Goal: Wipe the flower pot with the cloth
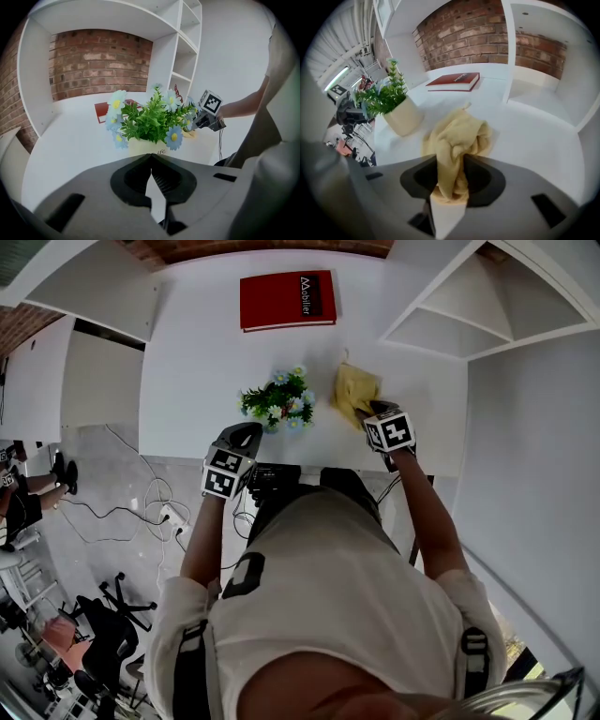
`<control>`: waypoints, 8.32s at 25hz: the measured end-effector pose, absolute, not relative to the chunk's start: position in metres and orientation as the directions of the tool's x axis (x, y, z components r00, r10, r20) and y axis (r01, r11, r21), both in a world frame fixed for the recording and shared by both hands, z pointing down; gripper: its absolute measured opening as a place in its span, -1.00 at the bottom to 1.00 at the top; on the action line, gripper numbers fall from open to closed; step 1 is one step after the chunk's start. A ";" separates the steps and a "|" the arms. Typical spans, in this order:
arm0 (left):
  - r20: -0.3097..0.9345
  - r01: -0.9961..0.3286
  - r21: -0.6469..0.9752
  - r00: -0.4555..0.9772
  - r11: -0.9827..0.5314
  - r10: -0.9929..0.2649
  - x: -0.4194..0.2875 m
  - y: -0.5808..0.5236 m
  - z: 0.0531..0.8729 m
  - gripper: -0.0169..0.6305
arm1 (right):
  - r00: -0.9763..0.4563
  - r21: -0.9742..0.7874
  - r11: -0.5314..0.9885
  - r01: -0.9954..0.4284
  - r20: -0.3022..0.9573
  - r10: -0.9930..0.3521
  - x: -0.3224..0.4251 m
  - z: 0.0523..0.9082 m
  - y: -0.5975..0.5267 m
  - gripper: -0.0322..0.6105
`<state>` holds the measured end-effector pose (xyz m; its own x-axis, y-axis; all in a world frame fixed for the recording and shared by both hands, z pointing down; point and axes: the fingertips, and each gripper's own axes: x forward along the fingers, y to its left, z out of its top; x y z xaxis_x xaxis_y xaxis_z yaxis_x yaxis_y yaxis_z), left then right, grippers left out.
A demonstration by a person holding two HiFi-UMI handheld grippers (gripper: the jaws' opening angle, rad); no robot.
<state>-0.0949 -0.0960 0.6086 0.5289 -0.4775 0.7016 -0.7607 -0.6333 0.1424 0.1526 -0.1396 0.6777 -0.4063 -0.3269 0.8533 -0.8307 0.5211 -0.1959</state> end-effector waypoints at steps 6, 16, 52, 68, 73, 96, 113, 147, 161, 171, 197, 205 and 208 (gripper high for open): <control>0.664 -0.781 0.133 0.527 -0.610 -0.530 -0.104 -0.107 0.608 -0.88 | -0.488 -0.309 0.475 -0.824 0.813 -0.317 0.144 0.669 -0.122 -0.49; 0.610 -0.621 0.134 0.666 -0.772 -0.430 -0.066 -0.123 0.605 0.10 | -0.776 -0.639 0.444 -0.628 0.467 -0.423 0.088 0.558 -0.145 -0.49; 0.630 -0.616 0.061 0.634 -0.785 -0.449 -0.049 -0.120 0.623 0.10 | -0.719 -0.665 0.280 -0.692 0.600 -0.351 0.045 0.635 -0.116 -0.47; 0.642 -0.568 0.076 0.657 -0.819 -0.395 -0.032 -0.102 0.623 0.10 | -0.619 -0.577 0.232 -0.783 0.686 -0.383 0.046 0.672 -0.107 -0.47; 0.652 -0.562 0.088 0.657 -0.822 -0.379 -0.037 -0.104 0.620 0.10 | -0.634 -0.576 0.267 -0.772 0.680 -0.367 0.045 0.673 -0.105 -0.47; 0.666 -0.477 0.082 0.679 -0.875 -0.308 -0.006 -0.083 0.623 0.10 | -0.649 -0.588 0.274 -0.761 0.674 -0.353 0.036 0.672 -0.099 -0.45; 0.674 -0.387 0.002 0.682 -0.922 -0.285 -0.015 -0.128 0.614 0.10 | -0.731 -0.579 0.447 -0.682 0.559 -0.392 0.035 0.602 -0.119 -0.43; 0.650 -0.445 0.125 0.712 -0.887 -0.266 -0.025 -0.132 0.612 0.10 | -0.766 -0.628 0.439 -0.643 0.522 -0.375 0.019 0.599 -0.124 -0.43; 0.657 -0.520 0.115 0.679 -0.846 -0.328 -0.025 -0.084 0.626 0.10 | -0.691 -0.596 0.355 -0.720 0.662 -0.291 0.030 0.668 -0.098 -0.44; 0.662 -0.548 0.145 0.672 -0.824 -0.331 -0.035 -0.098 0.627 0.10 | -0.743 -0.629 0.396 -0.669 0.573 -0.346 0.023 0.621 -0.108 -0.44; 0.628 -0.545 0.097 0.683 -0.833 -0.373 -0.050 -0.117 0.605 0.13 | -0.749 -0.700 0.279 -0.657 0.566 -0.344 0.023 0.639 -0.093 -0.44; 0.652 -0.477 0.107 0.696 -0.873 -0.300 -0.048 -0.143 0.605 0.17 | -0.809 -0.756 0.316 -0.573 0.463 -0.361 0.010 0.607 -0.100 -0.44; 0.625 -0.516 0.127 0.705 -0.847 -0.335 -0.044 -0.142 0.609 0.16 | -0.797 -0.757 0.283 -0.589 0.487 -0.356 0.008 0.622 -0.099 -0.44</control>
